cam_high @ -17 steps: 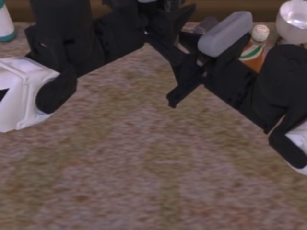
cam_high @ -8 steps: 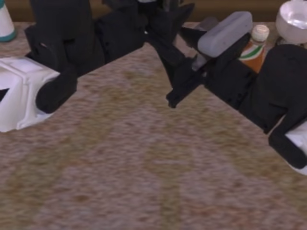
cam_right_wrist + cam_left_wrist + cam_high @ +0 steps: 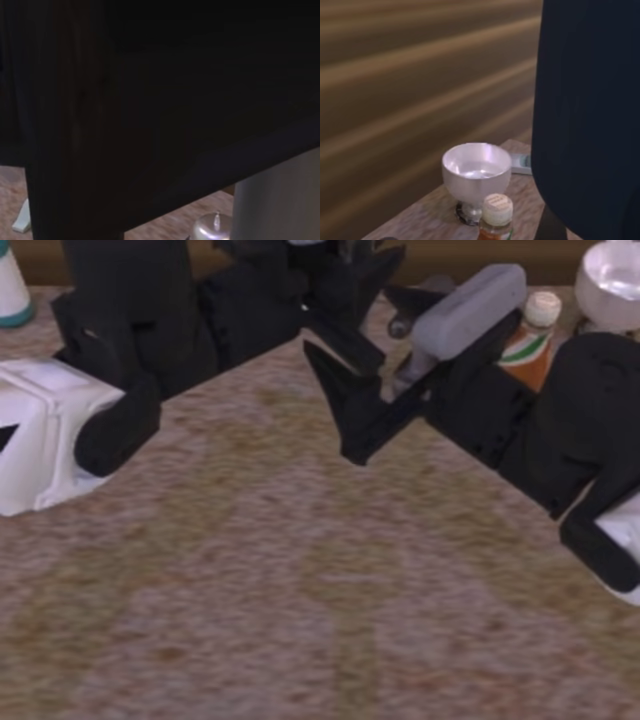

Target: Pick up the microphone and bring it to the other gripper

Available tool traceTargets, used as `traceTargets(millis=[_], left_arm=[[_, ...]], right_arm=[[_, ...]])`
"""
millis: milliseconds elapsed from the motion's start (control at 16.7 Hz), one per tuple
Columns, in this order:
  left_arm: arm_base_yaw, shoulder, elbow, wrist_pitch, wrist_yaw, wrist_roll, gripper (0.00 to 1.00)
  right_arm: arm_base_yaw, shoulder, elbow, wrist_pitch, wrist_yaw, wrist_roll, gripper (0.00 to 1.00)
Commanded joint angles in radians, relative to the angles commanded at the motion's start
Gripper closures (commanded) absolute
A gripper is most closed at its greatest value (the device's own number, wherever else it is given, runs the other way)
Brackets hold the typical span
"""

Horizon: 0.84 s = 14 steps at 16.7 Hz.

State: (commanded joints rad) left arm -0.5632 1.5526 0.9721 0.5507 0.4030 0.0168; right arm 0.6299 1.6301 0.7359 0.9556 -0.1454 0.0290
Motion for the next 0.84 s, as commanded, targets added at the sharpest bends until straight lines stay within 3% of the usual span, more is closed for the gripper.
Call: traceTargets(millis=[300,660,840], left_arm=[[0.01,-0.006,-0.006,-0.001,0.011,-0.001,1.0],[0.135,-0.074,-0.067,-0.009,0.117,0.006,1.0],[0.163,-0.088,-0.081,-0.012,0.141,0.006,1.0]], right_arm=[[-0.005,-0.017,-0.017,-0.002,-0.002,0.0,0.0],[-0.031,-0.228,-0.223,-0.008,-0.038,0.002,0.0],[-0.033,-0.265,-0.26,-0.003,-0.047,0.003,0.0]])
